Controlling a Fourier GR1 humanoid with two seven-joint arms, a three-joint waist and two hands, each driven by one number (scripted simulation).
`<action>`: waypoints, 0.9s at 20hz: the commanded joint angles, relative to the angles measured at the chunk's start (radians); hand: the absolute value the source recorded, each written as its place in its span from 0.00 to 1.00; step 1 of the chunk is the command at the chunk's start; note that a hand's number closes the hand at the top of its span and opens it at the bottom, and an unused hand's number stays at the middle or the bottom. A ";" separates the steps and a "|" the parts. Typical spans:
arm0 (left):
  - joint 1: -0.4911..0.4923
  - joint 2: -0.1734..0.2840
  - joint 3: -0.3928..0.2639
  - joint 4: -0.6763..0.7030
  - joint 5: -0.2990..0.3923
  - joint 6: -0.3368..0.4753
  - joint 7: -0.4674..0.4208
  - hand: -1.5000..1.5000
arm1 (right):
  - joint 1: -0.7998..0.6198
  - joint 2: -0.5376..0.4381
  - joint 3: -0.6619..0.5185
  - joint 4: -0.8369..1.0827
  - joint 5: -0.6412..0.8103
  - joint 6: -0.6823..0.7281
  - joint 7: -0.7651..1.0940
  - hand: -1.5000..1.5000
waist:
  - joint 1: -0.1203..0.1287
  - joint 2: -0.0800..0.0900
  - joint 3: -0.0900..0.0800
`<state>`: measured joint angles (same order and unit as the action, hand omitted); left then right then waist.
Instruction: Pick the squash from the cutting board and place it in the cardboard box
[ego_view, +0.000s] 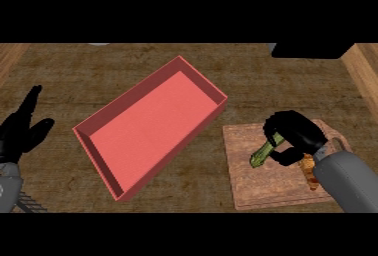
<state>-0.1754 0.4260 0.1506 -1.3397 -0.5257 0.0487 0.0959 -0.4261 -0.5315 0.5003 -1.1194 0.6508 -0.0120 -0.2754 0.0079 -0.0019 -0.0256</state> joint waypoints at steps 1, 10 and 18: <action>0.033 -0.123 0.079 0.016 0.162 0.013 0.005 0.50 | 0.032 0.020 -0.059 -0.005 0.034 -0.085 0.201 1.00 | -0.016 -0.010 0.021; 0.046 -0.139 0.103 0.027 0.153 0.011 -0.016 0.50 | 0.036 0.068 -0.087 -0.328 0.153 -0.197 0.537 1.00 | -0.046 -0.020 0.018; 0.039 -0.138 0.114 -0.002 0.159 -0.018 -0.020 0.50 | -0.029 0.110 -0.034 -0.579 0.192 -0.091 0.635 1.00 | -0.012 -0.009 0.022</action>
<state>-0.1418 0.3979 0.2053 -1.3438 -0.5191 0.0313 0.0812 -0.4245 -0.4342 0.4588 -1.6033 0.8415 -0.1565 0.3132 -0.0188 -0.0112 -0.0298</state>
